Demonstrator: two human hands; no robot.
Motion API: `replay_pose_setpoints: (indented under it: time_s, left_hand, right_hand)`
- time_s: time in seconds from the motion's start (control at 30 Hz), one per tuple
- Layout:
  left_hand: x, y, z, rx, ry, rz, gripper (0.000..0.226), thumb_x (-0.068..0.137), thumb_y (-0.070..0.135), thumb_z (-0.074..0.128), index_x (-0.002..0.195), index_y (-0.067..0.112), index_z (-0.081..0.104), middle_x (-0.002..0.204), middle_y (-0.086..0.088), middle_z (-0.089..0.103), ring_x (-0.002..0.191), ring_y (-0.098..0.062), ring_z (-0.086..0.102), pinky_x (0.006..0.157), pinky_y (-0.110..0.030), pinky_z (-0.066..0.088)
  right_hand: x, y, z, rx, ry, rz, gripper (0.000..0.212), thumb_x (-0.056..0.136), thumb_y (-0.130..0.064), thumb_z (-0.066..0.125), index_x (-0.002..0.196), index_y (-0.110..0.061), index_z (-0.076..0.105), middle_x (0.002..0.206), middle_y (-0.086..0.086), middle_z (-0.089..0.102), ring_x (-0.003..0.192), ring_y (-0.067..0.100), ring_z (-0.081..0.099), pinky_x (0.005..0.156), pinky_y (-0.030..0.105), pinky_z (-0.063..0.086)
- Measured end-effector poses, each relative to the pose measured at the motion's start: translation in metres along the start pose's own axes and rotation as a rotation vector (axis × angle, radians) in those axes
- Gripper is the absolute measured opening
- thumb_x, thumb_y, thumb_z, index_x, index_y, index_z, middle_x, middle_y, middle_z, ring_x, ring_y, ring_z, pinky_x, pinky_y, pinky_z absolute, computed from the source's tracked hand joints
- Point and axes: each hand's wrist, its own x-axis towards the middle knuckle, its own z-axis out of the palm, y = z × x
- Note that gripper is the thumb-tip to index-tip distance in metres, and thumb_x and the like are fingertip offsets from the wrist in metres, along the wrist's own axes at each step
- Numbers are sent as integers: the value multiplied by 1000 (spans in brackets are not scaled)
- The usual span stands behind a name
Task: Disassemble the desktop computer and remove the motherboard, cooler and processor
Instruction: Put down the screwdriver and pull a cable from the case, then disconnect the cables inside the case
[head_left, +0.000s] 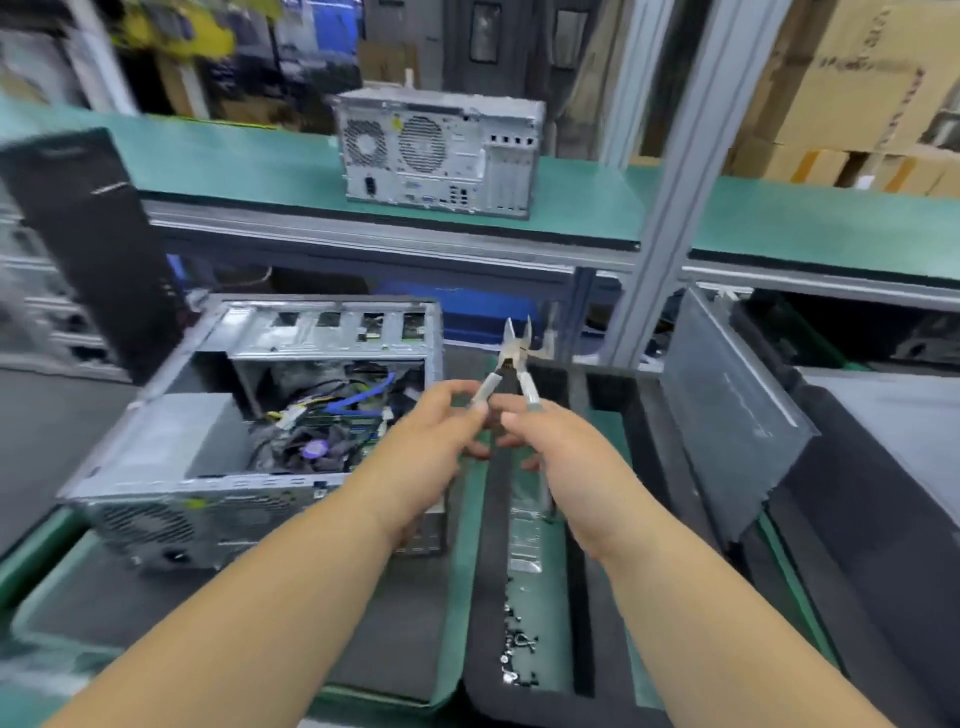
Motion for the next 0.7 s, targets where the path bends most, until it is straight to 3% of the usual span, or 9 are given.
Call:
replay_pose_setpoints:
  time_s: [0.03,0.13,0.27,0.33,0.4,0.47,0.5,0.57,0.7]
  left_hand:
    - [-6,-1,-15,-35,60,-6,15,97,29,52,110,30,59,90,14,71,73,-10,58,64,-27,39]
    - [-28,-5,-64,-54,172,11,12,98,15,51,101,21,61,73,15,67,61,-5,50,55,-18,36]
    - [-67,-20,-133,-28,329,-17,13,97,11,50,96,20,60,72,9,64,55,-4,43,50,-18,35]
    - [-92,-30,-168,-10,400,-47,13,96,11,51,93,20,60,70,10,63,51,-1,42,48,-14,36]
    - [-118,-42,-201,17,440,-81,13,96,12,52,92,21,61,73,8,63,57,-6,45,55,-21,38]
    - [-143,-54,-232,45,492,-108,12,95,13,53,92,22,61,77,5,65,61,-9,48,59,-25,37]
    - [-160,-62,-250,54,530,-120,12,95,12,54,92,22,61,78,4,66,60,-7,51,58,-23,38]
    - [-182,-74,-274,58,584,-145,11,93,10,57,91,20,61,80,2,70,56,-1,56,53,-15,41]
    - [-235,-106,-322,93,657,-275,7,89,8,62,89,14,62,80,0,74,61,-4,64,53,-15,44]
  right_hand:
    - [3,-5,14,-31,-6,-15,28,77,-41,47,82,-56,70,89,-28,69,81,-11,60,74,21,42]
    - [11,-14,60,-68,-13,-18,26,78,-45,51,95,-41,70,97,-15,69,75,-2,60,70,23,42]
    - [14,-24,128,-135,-26,-49,27,82,-51,47,86,-31,66,76,-18,65,71,1,58,67,27,40]
    - [13,-25,165,-153,-62,-52,28,89,-45,48,80,-22,61,98,-9,68,90,7,59,68,28,39]
    - [11,-25,201,-200,-103,-44,27,93,-37,50,81,-16,61,102,4,67,86,16,58,65,28,36]
    - [8,-26,236,-263,-163,-46,19,95,-30,53,88,-25,69,88,-3,67,77,11,58,60,25,38]
    - [6,-26,258,-293,-205,-44,17,95,-29,54,90,-30,70,85,-9,67,76,10,59,58,24,39]
    - [1,-23,286,-329,-271,-44,16,94,-28,55,89,-33,70,83,-4,68,69,14,58,52,24,41]
    - [-11,-2,355,-446,-420,-64,11,94,-28,58,95,-21,66,86,7,66,81,29,63,70,37,50]
